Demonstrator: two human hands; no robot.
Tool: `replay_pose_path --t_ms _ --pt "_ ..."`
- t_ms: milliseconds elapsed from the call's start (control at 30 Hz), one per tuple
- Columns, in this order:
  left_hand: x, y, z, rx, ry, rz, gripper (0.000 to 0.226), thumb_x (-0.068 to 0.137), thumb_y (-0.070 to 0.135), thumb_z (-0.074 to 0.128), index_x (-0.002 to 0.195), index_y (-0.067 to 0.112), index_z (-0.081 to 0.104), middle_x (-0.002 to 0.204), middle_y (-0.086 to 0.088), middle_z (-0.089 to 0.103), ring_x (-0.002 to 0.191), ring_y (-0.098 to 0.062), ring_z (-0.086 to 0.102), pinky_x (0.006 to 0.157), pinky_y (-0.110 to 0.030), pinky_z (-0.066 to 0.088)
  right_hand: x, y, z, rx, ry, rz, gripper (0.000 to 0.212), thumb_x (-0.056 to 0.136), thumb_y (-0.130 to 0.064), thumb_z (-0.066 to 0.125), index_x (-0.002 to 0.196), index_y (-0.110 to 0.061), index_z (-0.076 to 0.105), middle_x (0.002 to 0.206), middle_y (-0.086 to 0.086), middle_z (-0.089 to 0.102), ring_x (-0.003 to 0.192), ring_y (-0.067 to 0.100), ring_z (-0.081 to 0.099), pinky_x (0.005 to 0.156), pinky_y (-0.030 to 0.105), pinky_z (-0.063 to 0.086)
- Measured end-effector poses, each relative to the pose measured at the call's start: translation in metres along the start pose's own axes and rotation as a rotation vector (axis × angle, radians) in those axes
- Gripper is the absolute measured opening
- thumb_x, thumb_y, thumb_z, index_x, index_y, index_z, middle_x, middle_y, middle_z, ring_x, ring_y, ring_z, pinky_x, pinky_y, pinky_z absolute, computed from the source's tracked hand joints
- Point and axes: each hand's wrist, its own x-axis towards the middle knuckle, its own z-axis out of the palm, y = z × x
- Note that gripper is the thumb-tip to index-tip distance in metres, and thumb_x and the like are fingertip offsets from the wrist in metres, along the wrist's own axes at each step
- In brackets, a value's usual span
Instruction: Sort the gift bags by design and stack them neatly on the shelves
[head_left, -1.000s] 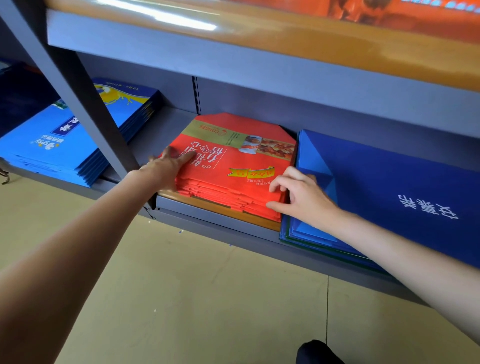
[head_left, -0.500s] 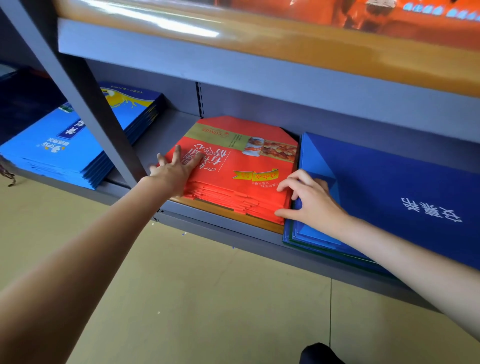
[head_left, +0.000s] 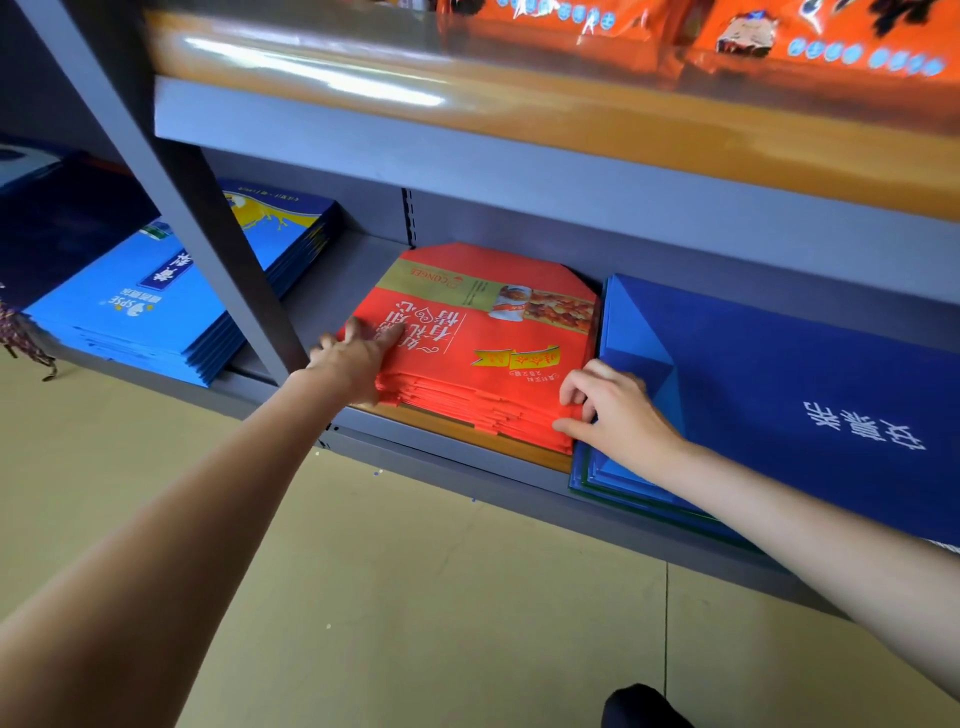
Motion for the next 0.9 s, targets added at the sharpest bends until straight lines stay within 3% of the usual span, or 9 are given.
replay_pose_path --t_ms 133,233,300,433,633,900 --pt "-0.012 0.007 0.007 0.038 0.095 0.014 0.089 0.091 0.040 0.056 0.147 0.037 -0.013 0.155 -0.017 -0.010 0.138 -0.051 -0.004 0.110 -0.062 0.009 -0.003 -0.007 -0.010 -0.151 -0.006 -0.039 0.038 0.082 -0.043 0.064 0.114 -0.026 0.052 0.122 -0.006 0.037 0.113 0.021 0.031 0.106 0.036 0.018" --pt "-0.031 0.025 0.017 0.065 0.179 0.080 0.091 0.091 0.020 0.051 0.144 0.035 -0.021 0.154 -0.016 -0.018 0.139 -0.048 -0.011 0.111 -0.061 0.004 -0.004 -0.013 -0.011 -0.189 -0.080 -0.144 0.058 0.087 -0.042 0.059 0.139 -0.030 0.036 0.147 -0.003 0.021 0.128 0.023 0.026 0.112 0.038 0.015" --pt "-0.046 0.039 0.028 0.082 0.200 0.154 0.094 0.090 0.019 0.052 0.142 0.038 -0.025 0.154 -0.014 -0.023 0.139 -0.047 -0.014 0.110 -0.061 0.002 -0.004 -0.014 -0.007 -0.182 -0.178 -0.135 0.060 0.091 -0.039 0.054 0.144 -0.032 0.027 0.154 -0.004 0.011 0.136 0.026 0.019 0.114 0.040 0.015" --pt "-0.061 0.051 0.043 0.074 0.205 0.213 0.092 0.092 0.025 0.049 0.139 0.041 -0.029 0.154 -0.011 -0.022 0.137 -0.046 -0.020 0.109 -0.063 0.002 -0.005 -0.012 0.004 -0.209 -0.238 -0.126 0.055 0.096 -0.034 0.047 0.146 -0.031 0.025 0.151 -0.002 0.019 0.136 0.024 0.019 0.114 0.038 0.022" --pt "-0.061 0.055 0.038 0.100 0.139 0.214 0.089 0.093 0.034 0.049 0.140 0.042 -0.026 0.154 -0.013 -0.022 0.137 -0.048 -0.020 0.109 -0.064 0.004 -0.002 -0.009 0.005 -0.196 -0.159 -0.126 0.044 0.098 -0.021 0.041 0.141 -0.028 0.036 0.140 -0.004 0.033 0.125 0.019 0.028 0.106 0.033 0.033" --pt "-0.072 0.060 0.023 0.034 0.198 0.228 0.085 0.091 0.028 0.048 0.144 0.040 -0.017 0.155 -0.012 -0.016 0.140 -0.044 -0.014 0.110 -0.063 0.003 0.001 -0.013 -0.015 -0.198 -0.176 -0.138 0.047 0.095 -0.027 0.049 0.140 -0.027 0.037 0.136 -0.001 0.035 0.124 0.020 0.031 0.108 0.038 0.031"
